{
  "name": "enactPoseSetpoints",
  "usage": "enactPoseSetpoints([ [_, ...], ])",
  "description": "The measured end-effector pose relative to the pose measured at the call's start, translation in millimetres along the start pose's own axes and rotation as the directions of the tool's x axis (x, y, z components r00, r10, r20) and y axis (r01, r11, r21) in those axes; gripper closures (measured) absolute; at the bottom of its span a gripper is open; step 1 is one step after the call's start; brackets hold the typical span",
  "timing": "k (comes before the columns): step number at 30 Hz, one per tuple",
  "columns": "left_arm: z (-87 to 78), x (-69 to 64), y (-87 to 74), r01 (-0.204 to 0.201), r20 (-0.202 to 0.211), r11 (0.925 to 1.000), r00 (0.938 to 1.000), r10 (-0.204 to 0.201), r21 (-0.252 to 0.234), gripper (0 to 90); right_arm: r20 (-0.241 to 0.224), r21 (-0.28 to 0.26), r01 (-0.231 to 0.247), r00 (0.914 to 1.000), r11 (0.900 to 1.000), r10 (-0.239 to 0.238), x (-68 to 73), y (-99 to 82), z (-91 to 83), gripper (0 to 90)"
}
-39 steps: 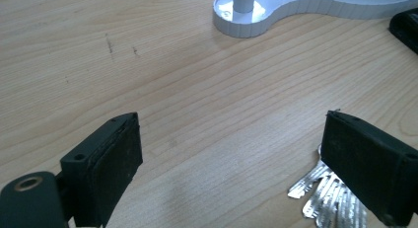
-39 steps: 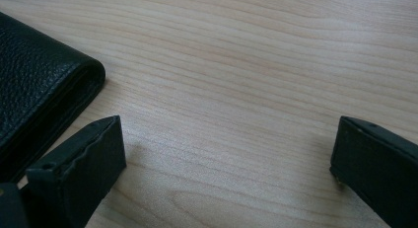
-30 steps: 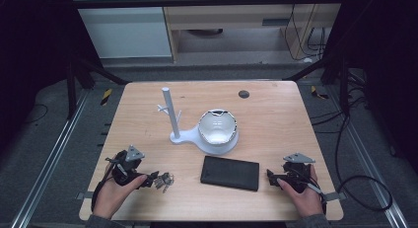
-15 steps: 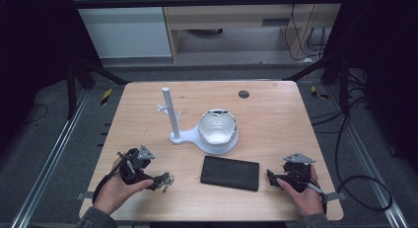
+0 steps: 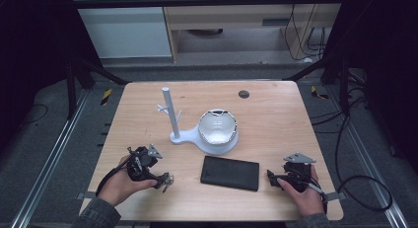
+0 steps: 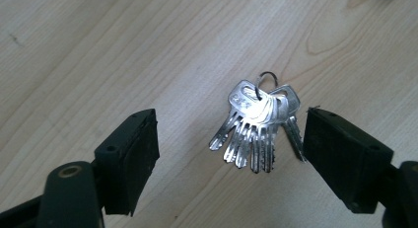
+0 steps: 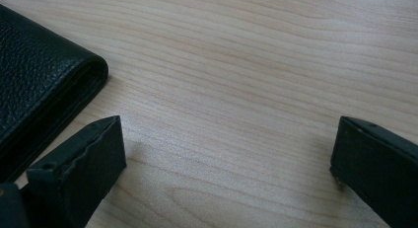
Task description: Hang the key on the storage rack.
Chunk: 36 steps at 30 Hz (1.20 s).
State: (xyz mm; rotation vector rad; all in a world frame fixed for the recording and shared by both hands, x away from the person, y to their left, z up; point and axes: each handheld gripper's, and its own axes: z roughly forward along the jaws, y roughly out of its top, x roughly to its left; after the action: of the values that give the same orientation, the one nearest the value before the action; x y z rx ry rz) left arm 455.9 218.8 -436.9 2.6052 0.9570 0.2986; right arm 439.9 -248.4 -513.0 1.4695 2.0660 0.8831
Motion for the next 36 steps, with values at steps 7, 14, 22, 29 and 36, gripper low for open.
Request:
enactPoseSetpoints([
  [7, 14.3, -1.6, -3.9, -0.018, 0.018, 0.9984, 0.9997, 0.017, 0.054, 37.4, 0.001, 0.0, 0.002, 1.0, 1.0, -0.002, 0.1, -0.3, -0.2, 0.4],
  [14, 19.6, -1.9, -5.4, -0.034, 0.051, 0.9972, 0.9982, 0.031, 0.066, 46.4, 0.0, 0.0, 0.002, 1.0, 1.0, -0.002, 0.2, -0.3, -0.2, 0.4],
  [22, 25.4, 2.3, -2.5, -0.017, 0.069, 0.9975, 0.9975, 0.013, 0.068, 43.1, 0.0, 0.0, 0.002, 1.0, 1.0, -0.002, 0.2, -0.4, -0.2, 0.4],
  [29, 29.5, 3.6, -0.6, -0.039, 0.09, 0.9978, 0.9953, 0.034, 0.054, 36.9, 0.002, 0.0, 0.0, 1.0, 1.0, 0.0, 0.6, -0.3, -0.1, 0.3],
  [36, 37.7, 4.1, 0.9, -0.032, 0.091, 0.9968, 0.9956, 0.025, 0.073, 33.6, 0.003, 0.0, 0.0, 1.0, 1.0, 0.0, 0.8, -0.3, -0.1, 0.4],
])
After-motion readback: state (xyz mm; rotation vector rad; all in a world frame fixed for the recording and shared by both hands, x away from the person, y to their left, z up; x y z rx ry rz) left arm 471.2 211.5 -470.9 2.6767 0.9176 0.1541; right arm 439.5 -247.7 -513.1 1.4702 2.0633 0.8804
